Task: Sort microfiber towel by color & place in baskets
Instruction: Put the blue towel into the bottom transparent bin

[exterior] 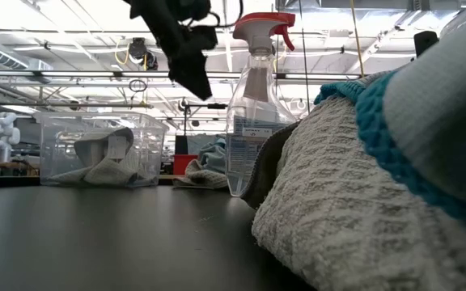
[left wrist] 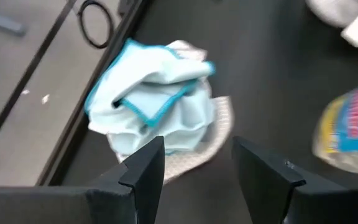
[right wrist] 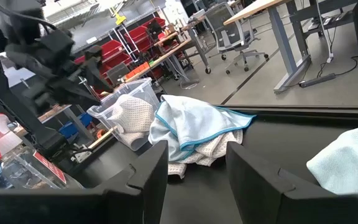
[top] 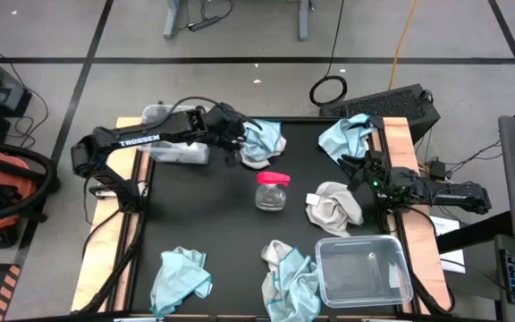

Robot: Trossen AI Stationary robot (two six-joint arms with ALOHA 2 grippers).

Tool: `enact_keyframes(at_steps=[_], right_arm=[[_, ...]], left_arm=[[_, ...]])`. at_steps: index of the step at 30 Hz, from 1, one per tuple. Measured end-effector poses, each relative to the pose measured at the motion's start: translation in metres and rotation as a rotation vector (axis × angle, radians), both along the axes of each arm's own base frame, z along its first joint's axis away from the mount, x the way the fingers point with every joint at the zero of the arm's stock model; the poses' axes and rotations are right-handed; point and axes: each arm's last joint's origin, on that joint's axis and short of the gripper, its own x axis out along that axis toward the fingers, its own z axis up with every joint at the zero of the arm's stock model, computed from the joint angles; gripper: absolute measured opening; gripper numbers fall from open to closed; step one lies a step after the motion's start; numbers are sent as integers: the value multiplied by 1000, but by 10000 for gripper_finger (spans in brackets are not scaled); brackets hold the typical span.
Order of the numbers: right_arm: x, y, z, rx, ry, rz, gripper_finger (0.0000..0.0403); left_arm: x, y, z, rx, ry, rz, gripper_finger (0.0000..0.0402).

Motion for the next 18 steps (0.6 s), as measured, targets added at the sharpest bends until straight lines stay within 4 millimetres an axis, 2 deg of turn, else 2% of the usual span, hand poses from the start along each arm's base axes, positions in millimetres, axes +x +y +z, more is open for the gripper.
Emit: enact_keyframes(at_steps=[4,8,12,18], right_arm=[[0,0,0,18,-14,-1,153],[0,0,0,119,-90,-7,153],[0,0,0,223,-168,-10,153],[0,0,0,272,-205,-14,153]], left_arm=[[10,11,-13,25,11,40,192],[18,25,-25,16,-9,89,192],[21,40,-37,6,-9,135,192],[25,59,-57,-55,-6,149,192]])
